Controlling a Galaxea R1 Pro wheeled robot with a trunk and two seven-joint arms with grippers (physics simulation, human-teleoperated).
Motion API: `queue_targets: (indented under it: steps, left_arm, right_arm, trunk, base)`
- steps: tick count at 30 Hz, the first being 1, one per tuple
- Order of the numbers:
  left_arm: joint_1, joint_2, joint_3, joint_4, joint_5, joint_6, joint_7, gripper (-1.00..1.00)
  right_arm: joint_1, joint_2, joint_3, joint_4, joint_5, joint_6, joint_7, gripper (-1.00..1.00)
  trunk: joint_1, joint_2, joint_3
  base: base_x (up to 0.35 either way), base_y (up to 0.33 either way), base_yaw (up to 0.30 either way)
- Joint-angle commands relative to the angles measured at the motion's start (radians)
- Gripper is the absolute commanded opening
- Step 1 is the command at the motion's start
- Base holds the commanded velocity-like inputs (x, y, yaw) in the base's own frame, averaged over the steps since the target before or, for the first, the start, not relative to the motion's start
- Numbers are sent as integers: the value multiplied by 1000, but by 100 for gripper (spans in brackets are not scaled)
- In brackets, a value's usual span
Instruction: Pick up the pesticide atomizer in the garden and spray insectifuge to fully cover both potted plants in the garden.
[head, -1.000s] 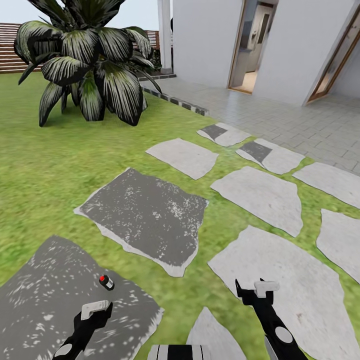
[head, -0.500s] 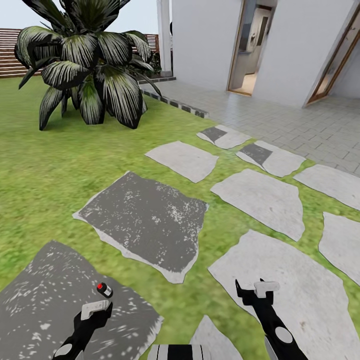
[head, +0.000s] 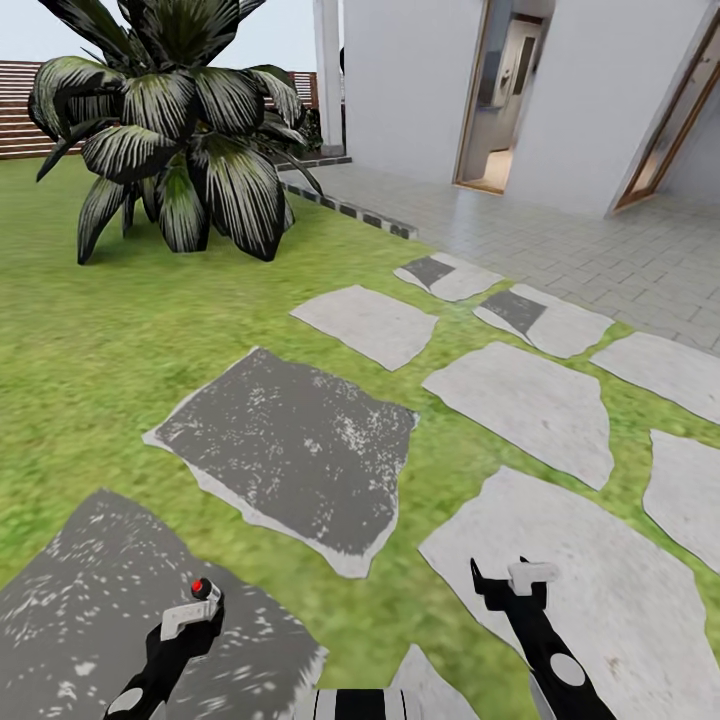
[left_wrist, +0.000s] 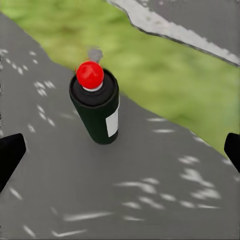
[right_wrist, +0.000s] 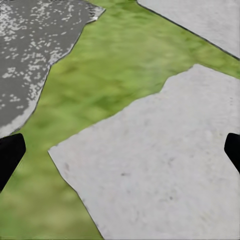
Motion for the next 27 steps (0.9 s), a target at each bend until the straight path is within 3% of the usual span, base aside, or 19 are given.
queue_targets:
  steps: [1,15,27]
  left_arm:
    - [0,-1,7,1,4,-2,-10,100]
    - [-1,0,7,-10,6,-2,-10,100]
    - [-1,2,7,-2,4,-71,-10,100]
  right_arm:
    - [0,0,0,0,0,-3,0,100]
    - [0,0,-1,1,0,-3,0,100]
    - [0,0,-1,0,0,-3,0,100]
  trunk:
    - [0,0,-1]
    - [0,0,-1]
    - [5,-3,-60]
  base:
    - [165,134,0]
    - [31,25,0]
    - [0,0,0]
